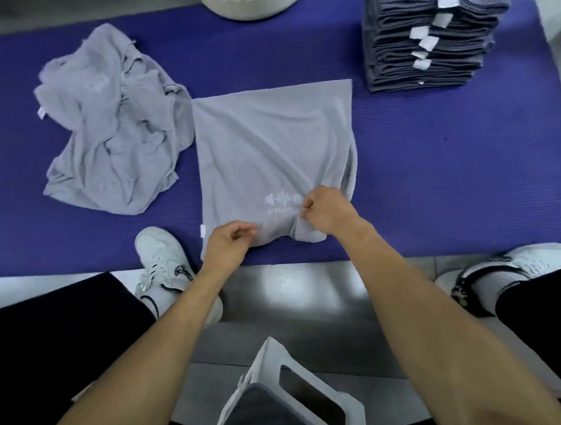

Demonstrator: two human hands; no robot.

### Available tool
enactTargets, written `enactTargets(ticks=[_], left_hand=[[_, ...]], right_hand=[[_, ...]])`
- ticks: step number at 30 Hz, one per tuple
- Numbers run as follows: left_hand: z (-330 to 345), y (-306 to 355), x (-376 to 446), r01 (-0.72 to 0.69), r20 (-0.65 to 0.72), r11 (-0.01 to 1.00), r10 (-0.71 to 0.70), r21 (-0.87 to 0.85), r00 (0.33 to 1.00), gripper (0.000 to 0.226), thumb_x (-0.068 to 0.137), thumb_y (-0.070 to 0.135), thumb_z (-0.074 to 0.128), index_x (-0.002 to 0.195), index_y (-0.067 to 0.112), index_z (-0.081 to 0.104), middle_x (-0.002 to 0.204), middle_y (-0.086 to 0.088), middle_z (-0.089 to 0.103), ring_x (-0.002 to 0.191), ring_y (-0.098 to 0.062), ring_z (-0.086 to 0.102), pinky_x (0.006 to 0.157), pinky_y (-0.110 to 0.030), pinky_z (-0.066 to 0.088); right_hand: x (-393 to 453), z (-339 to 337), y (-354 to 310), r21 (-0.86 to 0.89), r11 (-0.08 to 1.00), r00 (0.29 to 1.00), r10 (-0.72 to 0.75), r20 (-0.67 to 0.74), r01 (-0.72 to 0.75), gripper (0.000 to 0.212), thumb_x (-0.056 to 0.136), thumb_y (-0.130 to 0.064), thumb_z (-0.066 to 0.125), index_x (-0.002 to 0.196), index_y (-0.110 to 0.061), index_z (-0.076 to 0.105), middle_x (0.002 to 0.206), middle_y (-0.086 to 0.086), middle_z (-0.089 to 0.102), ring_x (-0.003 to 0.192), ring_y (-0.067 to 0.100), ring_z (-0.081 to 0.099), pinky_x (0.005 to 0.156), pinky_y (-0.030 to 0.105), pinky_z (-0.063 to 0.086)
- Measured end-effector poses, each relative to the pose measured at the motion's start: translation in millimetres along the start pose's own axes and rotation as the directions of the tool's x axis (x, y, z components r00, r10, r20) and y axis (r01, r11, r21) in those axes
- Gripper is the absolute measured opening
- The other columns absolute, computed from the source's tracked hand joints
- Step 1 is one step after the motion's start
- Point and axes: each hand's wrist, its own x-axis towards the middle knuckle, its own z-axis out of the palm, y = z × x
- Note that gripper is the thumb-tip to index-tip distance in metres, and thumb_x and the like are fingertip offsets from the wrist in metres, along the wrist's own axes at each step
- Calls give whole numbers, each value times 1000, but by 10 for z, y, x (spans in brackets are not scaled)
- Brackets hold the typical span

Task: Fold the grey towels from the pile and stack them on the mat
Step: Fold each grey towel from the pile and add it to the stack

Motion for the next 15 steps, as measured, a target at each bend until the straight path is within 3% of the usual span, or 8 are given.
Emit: enactTargets(ticks=[3,5,8,11,13,15], left_hand=[[-268,-409,-102,111,-103,994,-113,-24,988,22,89,14,69,79,34,71,88,6,74,90,-16,70,95,-36,53],[-380,-614,-151,152,-138,988,-156,-36,978,22,89,14,69,79,34,71,88,4,74,89,-19,70,95,-40,54],[-476,-794,-188,178,-204,984,-181,-31,962,14,92,14,65,89,27,69,93,2,71,84,-12,65,83,-28,54],[-537,-928,-156,175,-224,984,-165,27,960,17,92,10,64,102,22,70,100,4,68,84,-10,63,69,-12,44],[-598,-1016,-126,122,-193,981,-92,152,977,29,89,2,63,112,19,69,107,2,63,83,-10,62,76,-12,45],[-665,-1102,-85,46,-125,961,-11,274,992,38,87,-1,61,120,17,67,115,-3,58,88,-15,62,90,-25,50]], right_hand=[[8,307,-329,-187,981,998,-52,40,58,21,95,-15,52,110,-8,64,108,10,64,97,29,63,80,34,51],[-36,493,-480,-316,940,992,-125,30,128,20,95,-12,51,112,-10,62,110,9,64,101,29,62,89,35,45],[-55,704,-583,-412,885,975,-220,38,216,23,91,-9,52,112,-9,60,111,9,65,107,29,59,98,35,39],[-8,818,-605,-416,878,970,-237,51,237,24,88,-7,54,111,-8,61,112,10,64,109,29,57,97,35,37],[28,847,-617,-401,885,970,-237,51,237,20,89,-6,53,107,-8,62,110,11,64,106,30,58,96,36,38],[72,852,-610,-339,912,972,-228,47,230,14,92,-10,53,101,-8,64,104,10,65,99,29,59,89,34,40]])
